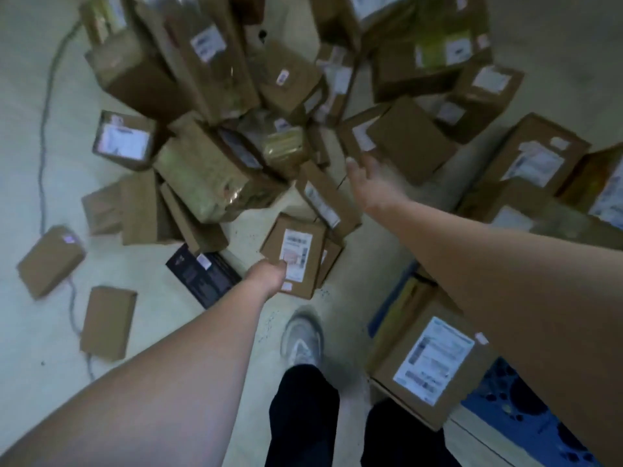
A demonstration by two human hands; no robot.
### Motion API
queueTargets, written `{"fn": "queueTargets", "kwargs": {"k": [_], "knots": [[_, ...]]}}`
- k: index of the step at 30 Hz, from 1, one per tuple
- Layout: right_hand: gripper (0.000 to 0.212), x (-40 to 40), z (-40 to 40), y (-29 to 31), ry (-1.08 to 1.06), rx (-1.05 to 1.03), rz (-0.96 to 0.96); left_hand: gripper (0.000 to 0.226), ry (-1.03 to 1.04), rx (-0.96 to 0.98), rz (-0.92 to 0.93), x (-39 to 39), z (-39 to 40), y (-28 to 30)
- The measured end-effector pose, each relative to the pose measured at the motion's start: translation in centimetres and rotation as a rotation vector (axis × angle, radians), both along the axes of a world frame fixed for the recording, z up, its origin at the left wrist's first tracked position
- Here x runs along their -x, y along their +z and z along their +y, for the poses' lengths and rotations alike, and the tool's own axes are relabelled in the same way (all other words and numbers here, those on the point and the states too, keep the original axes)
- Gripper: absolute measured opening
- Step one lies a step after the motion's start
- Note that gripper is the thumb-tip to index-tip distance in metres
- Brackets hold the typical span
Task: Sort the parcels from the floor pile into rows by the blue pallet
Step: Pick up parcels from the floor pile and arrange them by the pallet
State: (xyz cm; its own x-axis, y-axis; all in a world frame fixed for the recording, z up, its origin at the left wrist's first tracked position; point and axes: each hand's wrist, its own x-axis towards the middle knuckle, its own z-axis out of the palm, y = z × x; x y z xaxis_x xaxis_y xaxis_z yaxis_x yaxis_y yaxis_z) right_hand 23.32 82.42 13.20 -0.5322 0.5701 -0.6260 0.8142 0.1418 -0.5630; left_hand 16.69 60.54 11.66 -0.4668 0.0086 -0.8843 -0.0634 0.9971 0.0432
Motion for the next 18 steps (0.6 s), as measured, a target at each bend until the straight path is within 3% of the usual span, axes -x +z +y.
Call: {"fn": "queueTargets", "kwargs": {"k": [4,8,10,14,18], "knots": [[0.044,1.6,-7.0,-9.6,0.272,-0.090,0.000,0.046,0.210,0.005,-0.066,-0.7,-5.0,-7.4],[0.060,2.8,-10.5,-19.2,0.541,-0.161,-0.120,0.065,0.468,0.016,-0.061,-1.0,-8.2,-15.4],[0.063,3.5,-10.9,-22.1,0.556,-0.135,-0.235,0.077,0.679,-0.042,-0.090,-0.7,-8.6,-18.6],[0.048,3.8,-10.5,-23.2,0.451,-0.083,-0.244,0.057,1.042,-0.173,-0.149,0.1,-8.7,-21.8],[0.035,2.4,-8.8,-17.0,0.373,-0.041,-0.172,0.030,1.052,-0.166,-0.127,0.5,-6.7,-16.0]]}}
